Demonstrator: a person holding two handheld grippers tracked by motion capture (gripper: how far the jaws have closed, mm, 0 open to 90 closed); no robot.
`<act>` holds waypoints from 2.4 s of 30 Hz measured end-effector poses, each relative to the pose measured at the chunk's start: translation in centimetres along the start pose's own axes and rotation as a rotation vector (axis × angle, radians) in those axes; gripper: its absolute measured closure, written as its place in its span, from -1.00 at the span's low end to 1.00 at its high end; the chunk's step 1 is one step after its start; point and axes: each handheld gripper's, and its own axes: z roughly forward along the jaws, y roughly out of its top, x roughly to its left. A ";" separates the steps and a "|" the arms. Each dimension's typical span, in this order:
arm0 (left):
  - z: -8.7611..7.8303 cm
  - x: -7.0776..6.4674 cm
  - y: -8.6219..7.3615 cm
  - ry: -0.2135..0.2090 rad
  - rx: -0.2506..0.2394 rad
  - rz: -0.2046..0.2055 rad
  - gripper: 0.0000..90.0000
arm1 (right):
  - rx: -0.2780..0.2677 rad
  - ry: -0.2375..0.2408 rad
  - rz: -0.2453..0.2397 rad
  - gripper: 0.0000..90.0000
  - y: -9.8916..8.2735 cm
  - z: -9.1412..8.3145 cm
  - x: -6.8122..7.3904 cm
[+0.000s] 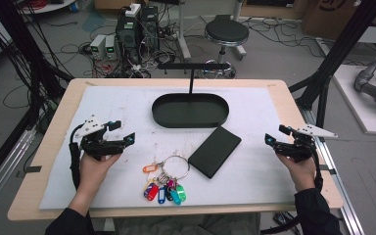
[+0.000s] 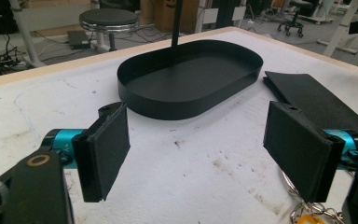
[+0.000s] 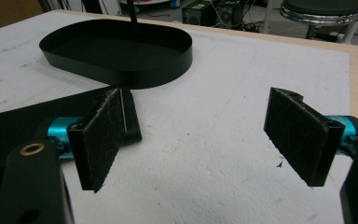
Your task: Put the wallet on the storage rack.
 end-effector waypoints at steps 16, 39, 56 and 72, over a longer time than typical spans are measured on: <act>1.4 -1.7 0.3 -0.048 0.041 0.040 -0.50 | 0.019 -0.023 0.000 -0.53 -0.1 0.3 -0.1; 4.4 -5.0 -0.6 -0.143 0.129 0.058 -0.42 | 0.080 0.027 -0.050 -0.43 -0.2 1.4 0.8; 6.7 -10.5 -0.2 -0.283 0.126 0.135 -0.36 | 0.116 0.038 -0.068 -0.39 -0.3 2.1 1.2; 9.8 -15.6 -0.2 -0.356 0.193 0.245 -0.26 | 0.117 0.037 -0.066 -0.39 -0.4 1.8 1.2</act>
